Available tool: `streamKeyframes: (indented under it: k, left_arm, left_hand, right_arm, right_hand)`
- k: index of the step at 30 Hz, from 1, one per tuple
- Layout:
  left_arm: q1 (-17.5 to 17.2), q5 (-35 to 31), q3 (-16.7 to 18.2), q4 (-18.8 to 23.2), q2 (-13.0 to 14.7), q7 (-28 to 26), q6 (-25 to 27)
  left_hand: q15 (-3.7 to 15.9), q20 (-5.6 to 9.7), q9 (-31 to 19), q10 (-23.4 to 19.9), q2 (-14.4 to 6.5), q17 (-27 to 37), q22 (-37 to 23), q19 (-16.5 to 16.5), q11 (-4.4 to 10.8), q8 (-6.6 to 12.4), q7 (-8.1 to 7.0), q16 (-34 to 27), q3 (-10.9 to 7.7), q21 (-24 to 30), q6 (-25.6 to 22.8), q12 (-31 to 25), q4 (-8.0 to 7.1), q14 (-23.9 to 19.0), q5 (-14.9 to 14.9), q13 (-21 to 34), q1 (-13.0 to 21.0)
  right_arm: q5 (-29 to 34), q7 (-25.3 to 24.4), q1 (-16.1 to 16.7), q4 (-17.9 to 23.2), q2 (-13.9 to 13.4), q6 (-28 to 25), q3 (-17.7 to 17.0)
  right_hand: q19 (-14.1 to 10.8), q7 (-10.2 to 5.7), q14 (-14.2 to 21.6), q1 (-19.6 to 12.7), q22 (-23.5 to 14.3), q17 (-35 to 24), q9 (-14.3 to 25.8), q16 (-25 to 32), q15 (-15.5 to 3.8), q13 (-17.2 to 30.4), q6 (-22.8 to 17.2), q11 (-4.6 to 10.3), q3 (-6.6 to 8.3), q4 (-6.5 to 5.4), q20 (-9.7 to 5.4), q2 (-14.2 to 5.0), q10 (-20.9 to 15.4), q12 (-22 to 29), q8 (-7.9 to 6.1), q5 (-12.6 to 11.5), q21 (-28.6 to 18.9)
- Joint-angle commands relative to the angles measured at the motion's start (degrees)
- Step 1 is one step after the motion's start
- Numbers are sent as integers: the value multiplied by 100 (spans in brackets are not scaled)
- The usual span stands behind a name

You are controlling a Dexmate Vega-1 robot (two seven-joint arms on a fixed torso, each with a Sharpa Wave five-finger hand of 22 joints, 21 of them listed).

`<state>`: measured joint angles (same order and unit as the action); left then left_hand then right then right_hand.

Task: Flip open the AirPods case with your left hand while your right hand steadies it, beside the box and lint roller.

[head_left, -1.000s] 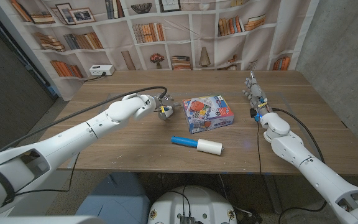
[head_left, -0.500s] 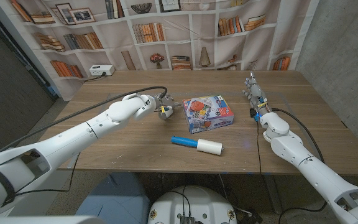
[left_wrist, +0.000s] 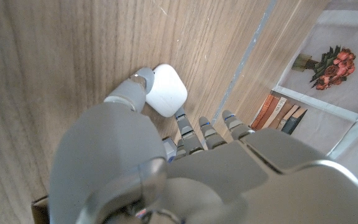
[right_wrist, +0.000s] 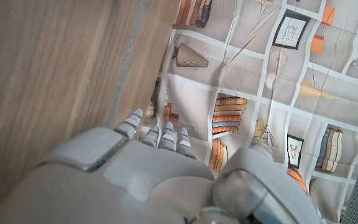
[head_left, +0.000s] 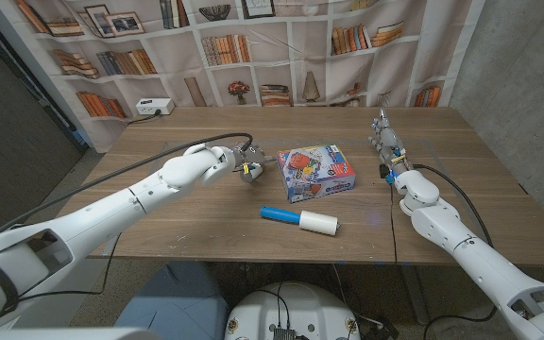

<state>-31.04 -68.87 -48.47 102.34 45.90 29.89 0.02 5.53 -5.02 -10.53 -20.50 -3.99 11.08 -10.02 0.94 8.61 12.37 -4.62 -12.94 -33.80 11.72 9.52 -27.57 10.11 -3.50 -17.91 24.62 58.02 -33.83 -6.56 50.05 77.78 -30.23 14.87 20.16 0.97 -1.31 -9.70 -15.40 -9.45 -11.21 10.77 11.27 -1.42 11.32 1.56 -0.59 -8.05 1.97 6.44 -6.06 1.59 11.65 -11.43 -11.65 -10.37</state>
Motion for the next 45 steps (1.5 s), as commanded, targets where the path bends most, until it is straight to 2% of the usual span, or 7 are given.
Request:
streamKeyframes:
  k: [1,14,19,30,37,45]
  left_arm:
    - [-161,97,157,104,96,-444,83]
    - [-556,411,517,339,175,-926,518]
    - [-791,584,676,472,85,-1149,904]
    - [-970,736,794,675,7,-1457,1293]
    - [-1249,935,951,791,-204,-1925,1829]
    - [-1336,1030,942,851,-343,-2210,2218]
  left_hand:
    - [29,21,-10,-469,-58,36,-11,98,383,-7,-25,-35,35,56,-61,-82,-11,-100,-4,157,54]
    - [-7,40,-10,-446,-52,49,-13,150,387,-25,-18,4,87,55,-116,-114,-9,-45,-2,189,88]
    - [-3,46,-11,-435,-64,53,-13,162,387,-33,-20,4,93,54,-120,-119,-8,-54,-2,196,105]
    - [-2,34,-11,-464,-39,57,-14,181,385,-45,-15,1,130,48,-148,-158,-5,-98,2,218,119]
    - [7,7,-11,-488,-11,68,-15,140,385,-57,-32,-6,141,20,-165,-191,-16,-149,1,236,108]
    - [25,-11,-11,-536,13,75,-15,138,386,-57,-42,-10,136,12,-205,-230,-17,-199,-3,254,105]
  right_arm:
    - [-7,0,7,29,3,34,-10]
    - [20,-13,42,120,-11,21,10]
    - [26,-8,43,113,6,28,26]
    - [43,9,49,105,20,107,24]
    - [11,55,61,41,62,187,19]
    - [70,170,86,176,64,420,35]
  right_hand:
    - [17,2,-133,-59,-34,-5,31,24,25,27,50,-6,22,2,24,11,23,-4,11,2,-39]
    - [16,-4,-132,-53,-34,-7,32,27,25,27,44,-4,25,0,25,9,26,-3,8,5,-41]
    - [19,-1,-133,-52,-34,-8,32,27,26,27,46,-8,27,1,25,9,26,-2,8,6,-40]
    - [23,1,-139,-56,-34,-7,32,25,36,27,44,-4,33,5,35,8,30,-1,7,7,-40]
    - [27,-9,-140,-60,-34,-7,32,25,44,27,49,-3,37,9,42,8,31,-1,9,8,-39]
    - [29,4,-143,-62,-34,-7,32,24,64,27,41,-5,40,11,51,8,30,1,5,9,-39]
